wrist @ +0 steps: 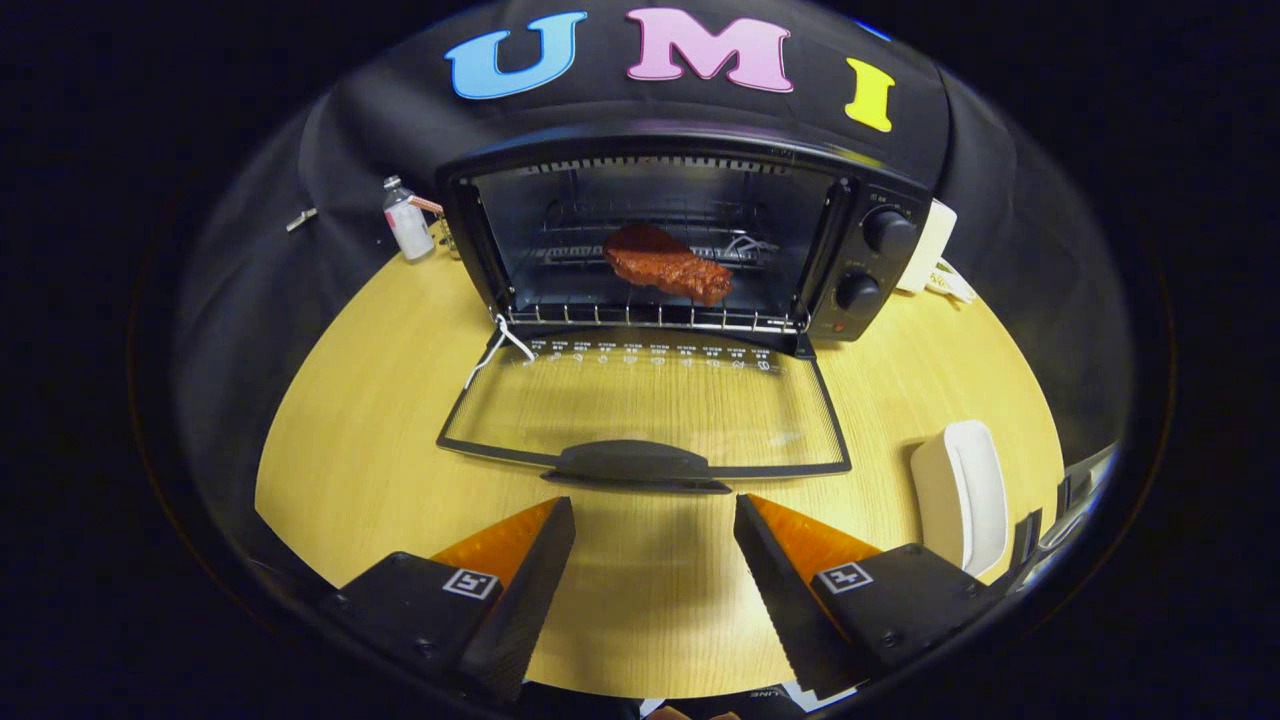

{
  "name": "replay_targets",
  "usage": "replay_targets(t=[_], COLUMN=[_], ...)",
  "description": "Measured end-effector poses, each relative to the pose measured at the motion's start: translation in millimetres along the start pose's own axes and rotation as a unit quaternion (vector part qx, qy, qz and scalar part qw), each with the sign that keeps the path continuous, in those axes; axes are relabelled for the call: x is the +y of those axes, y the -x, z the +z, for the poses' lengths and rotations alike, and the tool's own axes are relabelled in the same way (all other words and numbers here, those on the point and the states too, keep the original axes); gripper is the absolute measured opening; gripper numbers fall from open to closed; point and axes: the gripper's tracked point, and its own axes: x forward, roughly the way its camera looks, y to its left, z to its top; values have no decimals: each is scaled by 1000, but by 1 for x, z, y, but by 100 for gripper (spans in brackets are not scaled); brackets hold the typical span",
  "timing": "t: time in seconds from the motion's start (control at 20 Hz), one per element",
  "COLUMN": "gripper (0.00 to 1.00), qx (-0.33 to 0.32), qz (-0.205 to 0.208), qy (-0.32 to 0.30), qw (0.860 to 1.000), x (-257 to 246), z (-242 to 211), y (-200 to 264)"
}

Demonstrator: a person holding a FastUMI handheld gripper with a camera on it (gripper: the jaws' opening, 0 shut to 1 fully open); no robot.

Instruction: Open the toaster oven, put the food inside, and close the toaster oven door.

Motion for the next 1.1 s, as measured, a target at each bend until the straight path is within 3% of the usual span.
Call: replay_targets(t=[0.35,1.1], gripper=[98,97], qx=[36,50], qz=[-20,-9], qy=[22,-28], qw=[999,998], x=[-1,8], z=[-23,-7], y=[-22,-32])
